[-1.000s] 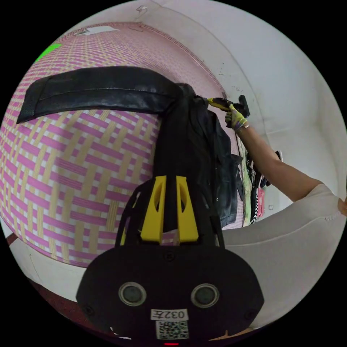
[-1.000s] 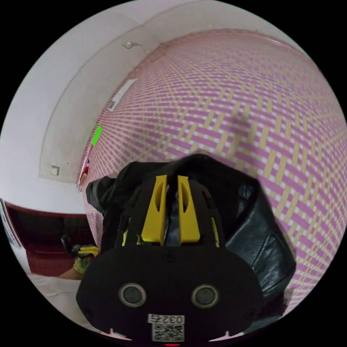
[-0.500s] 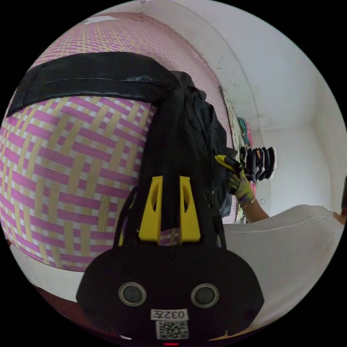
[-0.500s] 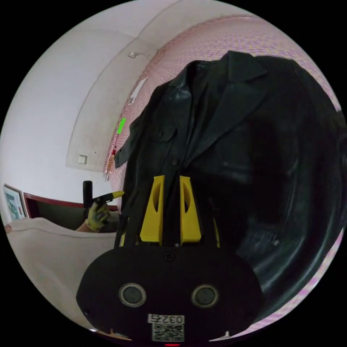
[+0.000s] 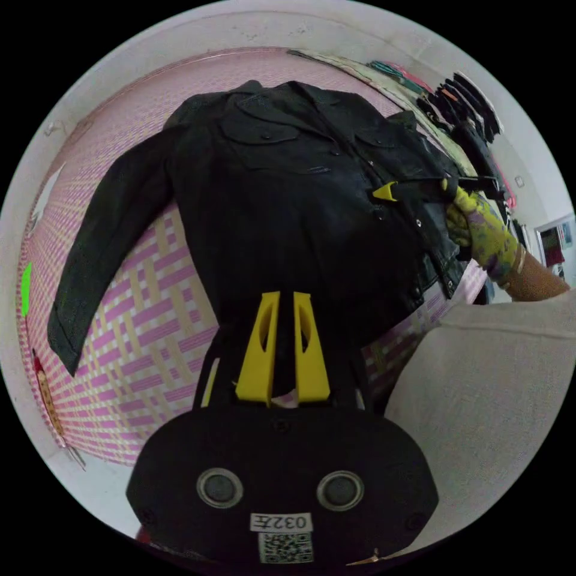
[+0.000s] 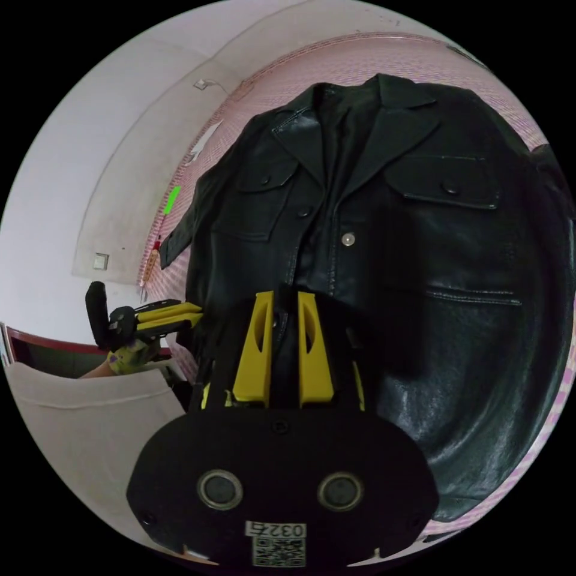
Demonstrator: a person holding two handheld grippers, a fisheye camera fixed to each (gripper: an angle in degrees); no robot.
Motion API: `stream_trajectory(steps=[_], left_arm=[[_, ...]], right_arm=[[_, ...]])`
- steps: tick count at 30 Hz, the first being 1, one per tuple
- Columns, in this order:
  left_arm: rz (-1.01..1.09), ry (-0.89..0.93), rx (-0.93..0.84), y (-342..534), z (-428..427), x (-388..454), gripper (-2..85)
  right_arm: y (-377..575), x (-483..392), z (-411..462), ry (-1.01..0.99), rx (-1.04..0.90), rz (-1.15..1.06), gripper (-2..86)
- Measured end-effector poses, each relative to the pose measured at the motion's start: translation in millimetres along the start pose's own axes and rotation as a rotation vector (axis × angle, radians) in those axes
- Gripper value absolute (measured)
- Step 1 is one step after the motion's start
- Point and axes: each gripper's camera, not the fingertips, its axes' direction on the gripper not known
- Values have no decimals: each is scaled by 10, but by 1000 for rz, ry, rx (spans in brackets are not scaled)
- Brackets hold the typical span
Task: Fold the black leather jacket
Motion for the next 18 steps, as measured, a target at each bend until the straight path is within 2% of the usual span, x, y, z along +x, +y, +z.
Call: stream_trajectory(steps=[5, 8, 10, 11, 13, 15, 18], left_arm=[[68, -4, -20, -42, -25, 3, 22], [-28, 162, -22, -14, -46, -307, -3], [-141, 326, 73, 115, -166, -608, -7], [-160, 346, 101, 150, -212, -663, -7], [-184, 363, 161, 225, -360, -787, -8], [-182, 362, 147, 205, -368, -827, -9], [-184, 354, 81, 104, -234, -847, -9]], right_arm=[[-85, 37, 31, -92, -21, 62, 53], [-69, 143, -44, -122, 2, 124, 4], [-111, 5, -344, -162, 67, 90, -5], [-127, -78, -458, -163, 92, 65, -7], [-193, -472, -883, -62, 138, -67, -7], [-217, -582, -1018, 82, 149, -103, -5], [-308, -66, -645, 129, -1, 9, 6]])
